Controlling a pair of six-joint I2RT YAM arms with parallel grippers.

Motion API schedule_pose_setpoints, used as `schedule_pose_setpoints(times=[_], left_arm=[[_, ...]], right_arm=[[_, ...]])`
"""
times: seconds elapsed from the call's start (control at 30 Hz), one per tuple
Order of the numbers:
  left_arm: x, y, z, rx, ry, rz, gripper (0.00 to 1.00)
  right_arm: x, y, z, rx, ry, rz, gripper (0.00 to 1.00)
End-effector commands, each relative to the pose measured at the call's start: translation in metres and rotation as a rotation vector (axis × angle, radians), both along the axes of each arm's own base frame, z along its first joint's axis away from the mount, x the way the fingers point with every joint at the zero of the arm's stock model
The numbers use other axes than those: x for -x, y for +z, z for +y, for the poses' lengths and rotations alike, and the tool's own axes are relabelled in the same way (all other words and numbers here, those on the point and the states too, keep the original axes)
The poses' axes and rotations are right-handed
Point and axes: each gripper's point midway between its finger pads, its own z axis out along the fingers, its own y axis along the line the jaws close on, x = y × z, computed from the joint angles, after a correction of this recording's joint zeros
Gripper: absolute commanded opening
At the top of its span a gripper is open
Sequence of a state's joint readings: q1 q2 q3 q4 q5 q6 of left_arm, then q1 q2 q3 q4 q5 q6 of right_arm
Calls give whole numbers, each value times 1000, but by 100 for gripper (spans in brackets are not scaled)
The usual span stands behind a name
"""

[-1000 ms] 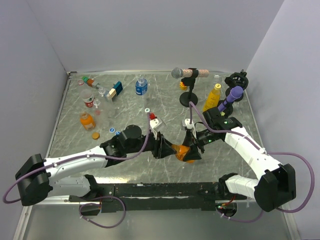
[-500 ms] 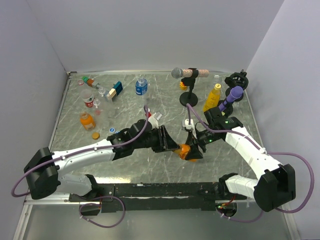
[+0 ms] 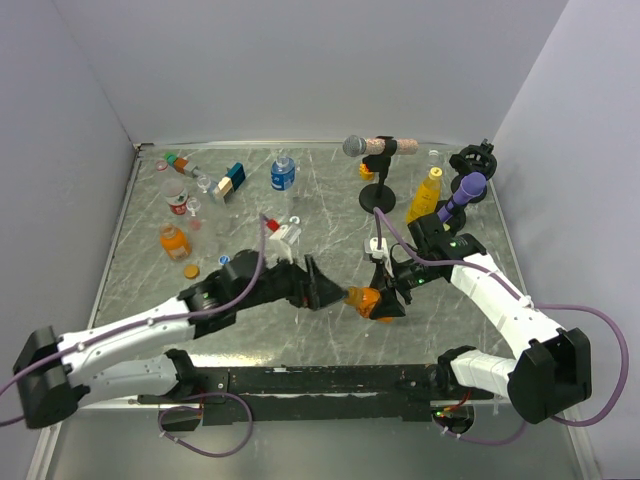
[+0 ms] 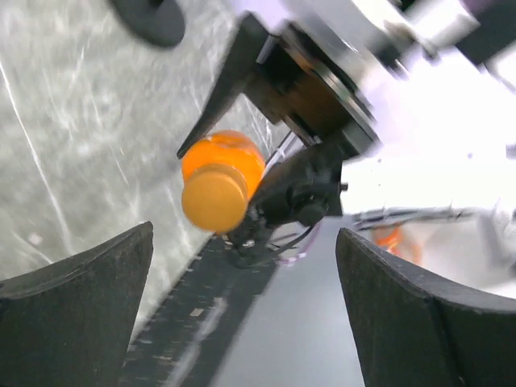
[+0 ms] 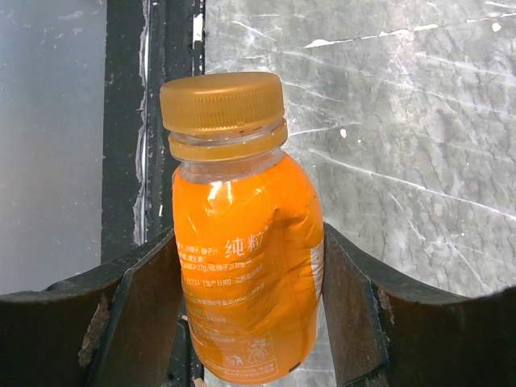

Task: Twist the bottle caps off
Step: Unscrew the bottle cap from the plastic bottle.

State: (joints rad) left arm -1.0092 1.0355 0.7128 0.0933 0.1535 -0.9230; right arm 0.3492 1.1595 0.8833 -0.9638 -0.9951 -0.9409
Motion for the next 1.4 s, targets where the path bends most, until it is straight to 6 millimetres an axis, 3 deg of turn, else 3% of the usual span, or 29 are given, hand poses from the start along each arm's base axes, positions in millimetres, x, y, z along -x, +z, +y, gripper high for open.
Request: schedule_pose_setpoints(times=[0.0, 0.07, 0.17, 0.33, 0.5, 0.63, 0.77, 1.07, 1.17, 1.37], left_arm=[[11, 25, 18, 63, -111, -440, 97], [24, 19, 22, 55, -211, -620, 97], [28, 7, 24, -12, -304, -858, 96], [12, 16, 12, -82, -342, -1111, 97], [6, 8, -16, -89, -479, -1127, 98], [1, -5, -29, -87, -542, -1085, 85], [0, -8, -34, -72, -594, -1056, 74], [-2, -14, -40, -73, -612, -1007, 66], [-2, -17, -42, -77, -623, -980, 57], [-2, -21, -42, -86, -624, -952, 50]], right_arm=[[-2, 12, 5, -46, 32, -57, 8], [-2, 12, 6, -48, 36, -54, 8], [-1, 11, 5, -48, 38, -50, 8], [0, 9, 5, -47, 45, -53, 8], [-1, 8, 5, -44, 43, -51, 8], [-1, 8, 5, -42, 42, -52, 8], [0, 8, 4, -42, 42, -52, 8], [0, 10, 5, -45, 43, -57, 8], [0, 10, 4, -44, 43, -59, 8], [0, 10, 4, -44, 43, -59, 8]])
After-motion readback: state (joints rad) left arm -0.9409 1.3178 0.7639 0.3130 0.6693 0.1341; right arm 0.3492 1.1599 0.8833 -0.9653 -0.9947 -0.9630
